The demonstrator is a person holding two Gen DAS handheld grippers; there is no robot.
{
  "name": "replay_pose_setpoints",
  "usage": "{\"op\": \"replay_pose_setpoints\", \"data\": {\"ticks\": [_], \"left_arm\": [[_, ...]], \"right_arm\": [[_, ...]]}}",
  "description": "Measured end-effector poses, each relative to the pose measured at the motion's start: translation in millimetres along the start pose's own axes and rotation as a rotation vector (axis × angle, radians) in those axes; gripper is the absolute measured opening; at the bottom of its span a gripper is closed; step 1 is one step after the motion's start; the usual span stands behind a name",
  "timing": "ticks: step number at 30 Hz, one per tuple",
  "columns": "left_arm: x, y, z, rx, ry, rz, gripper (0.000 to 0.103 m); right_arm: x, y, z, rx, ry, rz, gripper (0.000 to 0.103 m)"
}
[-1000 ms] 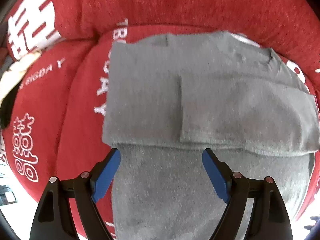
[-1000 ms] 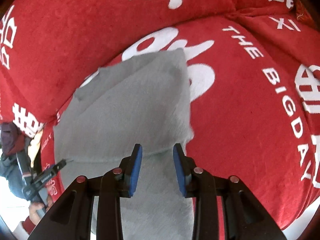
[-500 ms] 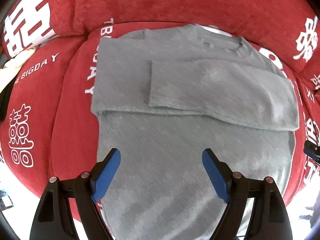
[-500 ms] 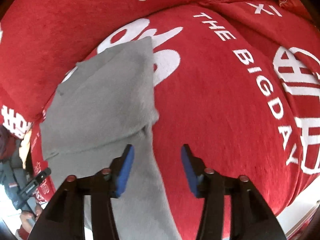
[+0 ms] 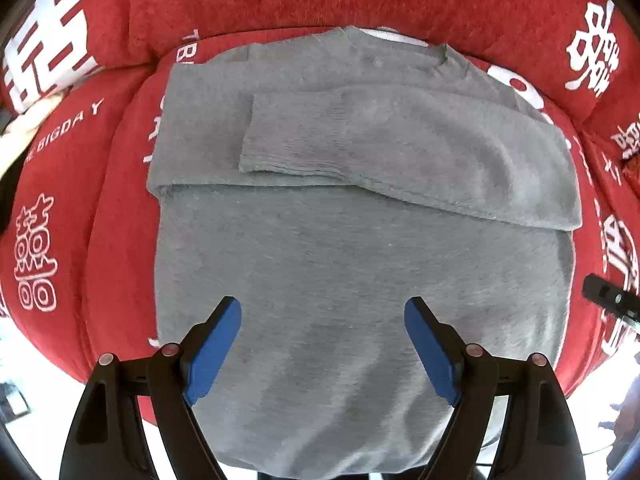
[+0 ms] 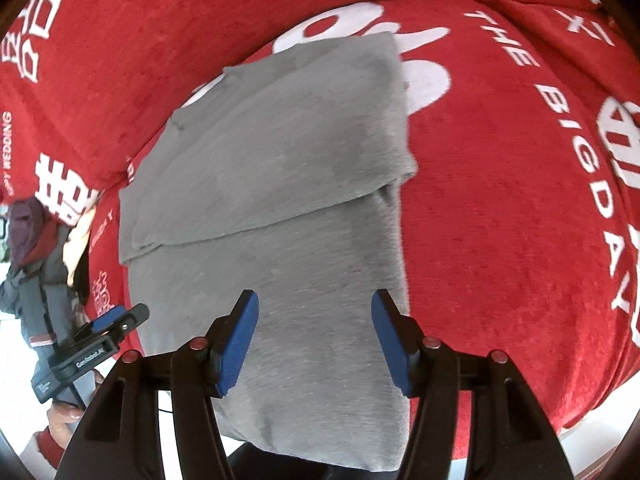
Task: Fold small clothes
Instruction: 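Smooth the folded sleeve flat with the right gripper, then open it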
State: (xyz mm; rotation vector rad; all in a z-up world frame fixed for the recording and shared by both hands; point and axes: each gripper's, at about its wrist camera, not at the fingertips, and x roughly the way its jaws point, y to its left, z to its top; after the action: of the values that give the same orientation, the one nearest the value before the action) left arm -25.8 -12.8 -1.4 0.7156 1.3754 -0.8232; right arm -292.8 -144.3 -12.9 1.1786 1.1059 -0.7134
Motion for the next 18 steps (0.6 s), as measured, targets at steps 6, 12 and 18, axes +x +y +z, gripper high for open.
{"op": "replay_pose_setpoints", "data": {"ticks": [6,12,18], "left_arm": [[-1.4,-13.6,-6.2,-0.043,0.007,-0.006,0.085],[-6.0,-21.8,-19.8,-0.062,-0.016,-0.001,0.096],[-9.3,-20.3,-32.7,-0.040,-0.016,0.019,0.103]], "right_arm": [[3.3,10.0,-2.1,-0.057,0.035,0.043,0.069],[10.3,12.3,-5.9,-0.099,0.079,0.064,0.069],[8.7,14.1,-11.1,-0.110,0.080,0.062,0.069]]}}
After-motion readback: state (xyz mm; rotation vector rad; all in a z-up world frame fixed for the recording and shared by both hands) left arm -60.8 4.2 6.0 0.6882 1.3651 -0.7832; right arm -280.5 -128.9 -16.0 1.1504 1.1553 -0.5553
